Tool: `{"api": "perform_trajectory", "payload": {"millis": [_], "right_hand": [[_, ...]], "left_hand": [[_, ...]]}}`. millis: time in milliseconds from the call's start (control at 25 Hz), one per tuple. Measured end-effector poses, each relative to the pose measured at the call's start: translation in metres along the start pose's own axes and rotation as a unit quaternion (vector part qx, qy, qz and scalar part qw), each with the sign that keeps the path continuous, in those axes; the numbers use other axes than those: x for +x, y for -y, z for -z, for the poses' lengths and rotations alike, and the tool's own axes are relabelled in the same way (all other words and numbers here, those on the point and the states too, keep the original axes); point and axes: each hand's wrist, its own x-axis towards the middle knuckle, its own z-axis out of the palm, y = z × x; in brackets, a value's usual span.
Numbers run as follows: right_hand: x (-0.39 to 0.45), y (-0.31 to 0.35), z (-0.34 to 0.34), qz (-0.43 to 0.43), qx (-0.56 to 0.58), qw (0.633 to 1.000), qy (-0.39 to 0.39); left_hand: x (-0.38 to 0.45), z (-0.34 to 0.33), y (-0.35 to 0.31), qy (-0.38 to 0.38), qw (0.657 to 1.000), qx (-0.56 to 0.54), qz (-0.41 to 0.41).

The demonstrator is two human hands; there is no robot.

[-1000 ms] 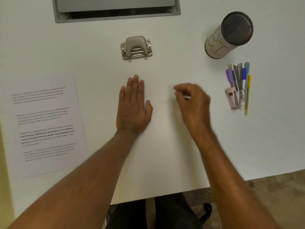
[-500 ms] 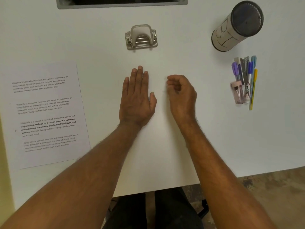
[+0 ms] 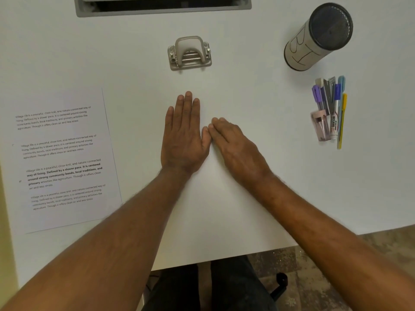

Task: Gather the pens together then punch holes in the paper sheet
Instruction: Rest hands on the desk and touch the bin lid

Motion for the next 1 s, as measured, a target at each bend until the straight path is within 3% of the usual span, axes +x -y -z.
{"api": "perform_trajectory", "payload": {"millis": [160,480,640,720,760,840,920,1000], "right_hand": [[0.010,-0.004,0.019,0.029,-0.103,0.994,0.022],[0.033,0.008,0.030,-0.037,-0.090,0.994,0.046],[0.033,0.002,0.029,-0.072,-0.048,0.996,0.016],[0.035,-0.009,0.037,-0.170,0.069,0.983,-0.015],[0.035,-0.015,0.043,-0.232,0.171,0.957,-0.030],[0.034,-0.025,0.059,-0.321,0.381,0.866,-0.051],[0.031,-0.031,0.081,-0.343,0.532,0.769,-0.087],[0.031,-0.041,0.110,-0.331,0.604,0.712,-0.138]], "left_hand": [[0.000,0.000,0.000,-0.001,1.000,0.006,0.000],[0.000,0.002,-0.002,0.002,1.000,0.004,0.001],[0.000,0.002,-0.002,-0.001,1.000,0.003,0.000],[0.000,0.002,-0.001,-0.007,1.000,0.006,-0.002],[0.000,0.002,-0.002,-0.010,1.000,0.006,-0.002],[0.001,0.001,-0.002,-0.013,1.000,0.004,-0.002],[0.001,0.001,-0.002,-0.013,1.000,0.003,-0.005],[0.001,0.000,-0.001,-0.015,1.000,0.005,-0.006]]}}
